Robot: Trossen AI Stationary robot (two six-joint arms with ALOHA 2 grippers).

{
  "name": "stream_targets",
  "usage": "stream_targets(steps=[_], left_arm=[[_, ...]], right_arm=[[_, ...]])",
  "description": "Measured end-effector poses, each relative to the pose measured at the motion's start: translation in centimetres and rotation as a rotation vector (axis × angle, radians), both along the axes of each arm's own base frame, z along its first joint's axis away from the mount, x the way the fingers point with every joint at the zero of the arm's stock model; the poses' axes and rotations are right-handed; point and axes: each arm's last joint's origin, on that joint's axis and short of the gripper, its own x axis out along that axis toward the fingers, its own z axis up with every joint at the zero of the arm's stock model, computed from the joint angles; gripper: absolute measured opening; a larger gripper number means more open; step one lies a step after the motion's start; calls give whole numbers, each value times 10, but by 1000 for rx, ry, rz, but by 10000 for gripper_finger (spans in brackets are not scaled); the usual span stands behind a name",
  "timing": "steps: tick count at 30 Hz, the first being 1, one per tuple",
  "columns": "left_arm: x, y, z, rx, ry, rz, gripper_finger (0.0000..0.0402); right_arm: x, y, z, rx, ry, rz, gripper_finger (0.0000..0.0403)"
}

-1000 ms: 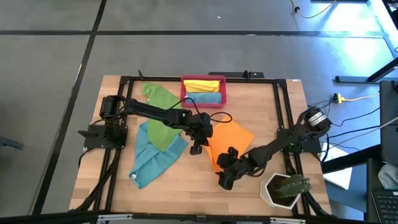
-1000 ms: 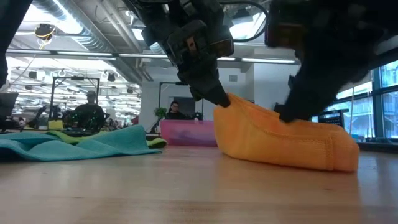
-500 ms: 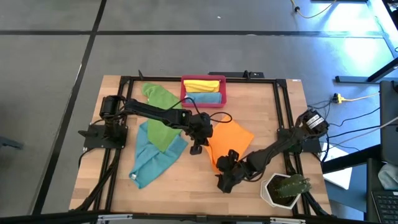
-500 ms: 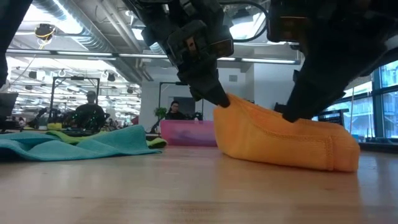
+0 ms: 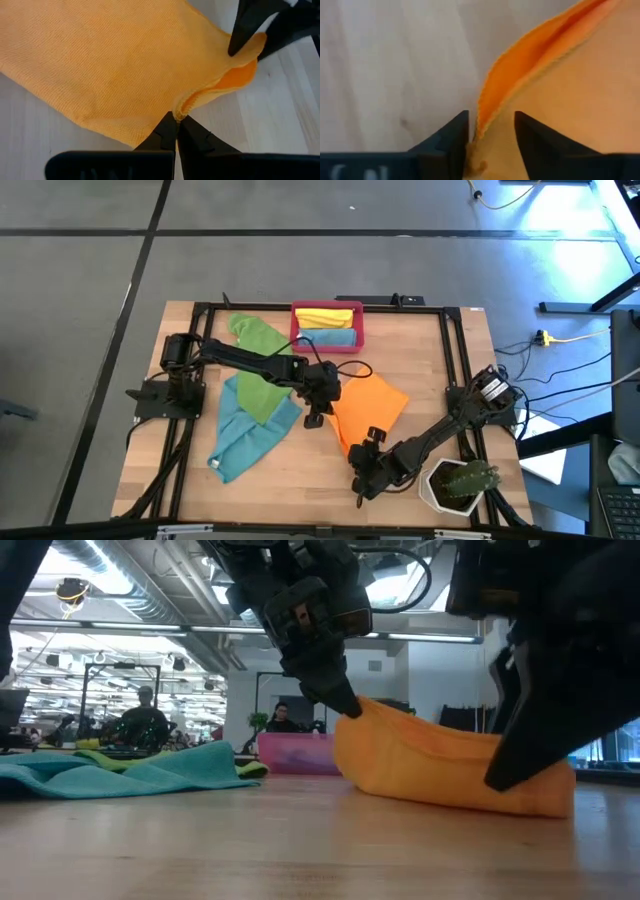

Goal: Roll microfiber towels into tight, uniform cylinder then place into a basket
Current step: Fold the orange microfiber towel

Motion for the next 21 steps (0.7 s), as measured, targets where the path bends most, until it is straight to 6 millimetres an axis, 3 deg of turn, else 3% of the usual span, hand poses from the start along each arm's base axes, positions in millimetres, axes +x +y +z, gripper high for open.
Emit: stream_targets(steps=[8, 12, 17, 21], left_arm=[[-2, 0, -1, 0, 20, 0, 0], [-4, -5, -3, -8, 50, -3, 0], [-5, -39, -3, -23, 68, -49, 0], [-14, -75, -6, 76, 110, -82, 0]], right_arm=[[2, 7, 15, -57, 55, 48, 25], [-1, 7, 17, -55, 92, 54, 13], [-4, 12, 19, -19, 106, 80, 6], [-10, 19, 20, -15, 105, 102, 8]])
